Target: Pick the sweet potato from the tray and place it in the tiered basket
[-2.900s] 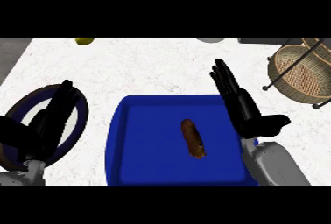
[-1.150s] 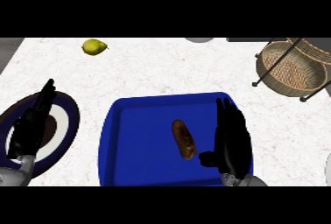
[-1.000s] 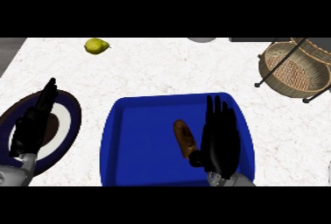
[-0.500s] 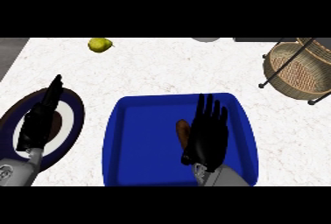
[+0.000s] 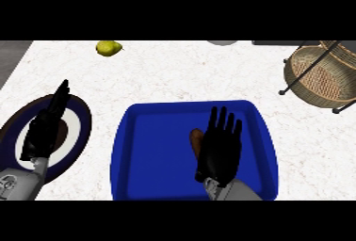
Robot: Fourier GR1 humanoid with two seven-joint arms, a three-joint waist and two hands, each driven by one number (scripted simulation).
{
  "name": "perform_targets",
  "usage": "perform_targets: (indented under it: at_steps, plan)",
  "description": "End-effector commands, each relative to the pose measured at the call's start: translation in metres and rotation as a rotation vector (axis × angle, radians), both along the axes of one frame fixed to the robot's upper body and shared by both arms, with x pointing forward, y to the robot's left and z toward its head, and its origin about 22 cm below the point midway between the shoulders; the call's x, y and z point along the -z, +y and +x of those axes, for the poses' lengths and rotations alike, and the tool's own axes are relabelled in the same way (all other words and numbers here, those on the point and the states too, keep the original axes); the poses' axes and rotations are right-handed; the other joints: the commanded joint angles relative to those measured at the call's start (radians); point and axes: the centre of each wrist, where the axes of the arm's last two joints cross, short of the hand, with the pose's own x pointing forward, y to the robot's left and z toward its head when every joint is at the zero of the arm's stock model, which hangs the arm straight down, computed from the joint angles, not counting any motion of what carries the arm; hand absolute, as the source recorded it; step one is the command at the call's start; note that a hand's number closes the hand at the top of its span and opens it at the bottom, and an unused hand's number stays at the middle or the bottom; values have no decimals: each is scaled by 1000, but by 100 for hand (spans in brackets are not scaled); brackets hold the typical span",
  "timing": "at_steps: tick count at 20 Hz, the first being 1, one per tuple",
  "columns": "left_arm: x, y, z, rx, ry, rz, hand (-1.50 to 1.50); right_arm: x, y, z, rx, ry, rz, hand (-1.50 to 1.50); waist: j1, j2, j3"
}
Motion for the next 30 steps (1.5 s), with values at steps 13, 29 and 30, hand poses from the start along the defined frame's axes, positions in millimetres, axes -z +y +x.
perform_targets:
  at_steps: [13, 29, 30]
  plan:
    - [-3, -1, 7, 13, -12, -20, 0, 16, 12, -5, 202, 63, -183, -150, 1, 1, 1]
    - [-3, -2, 4, 11, -8, -1, 0, 33, 1, 10, 275, 110, -157, -150, 16, 3, 2]
    - [-5, -1, 5, -3, -8, 10, 0, 25, 2, 2, 251, 136, -158, -150, 6, 0, 2]
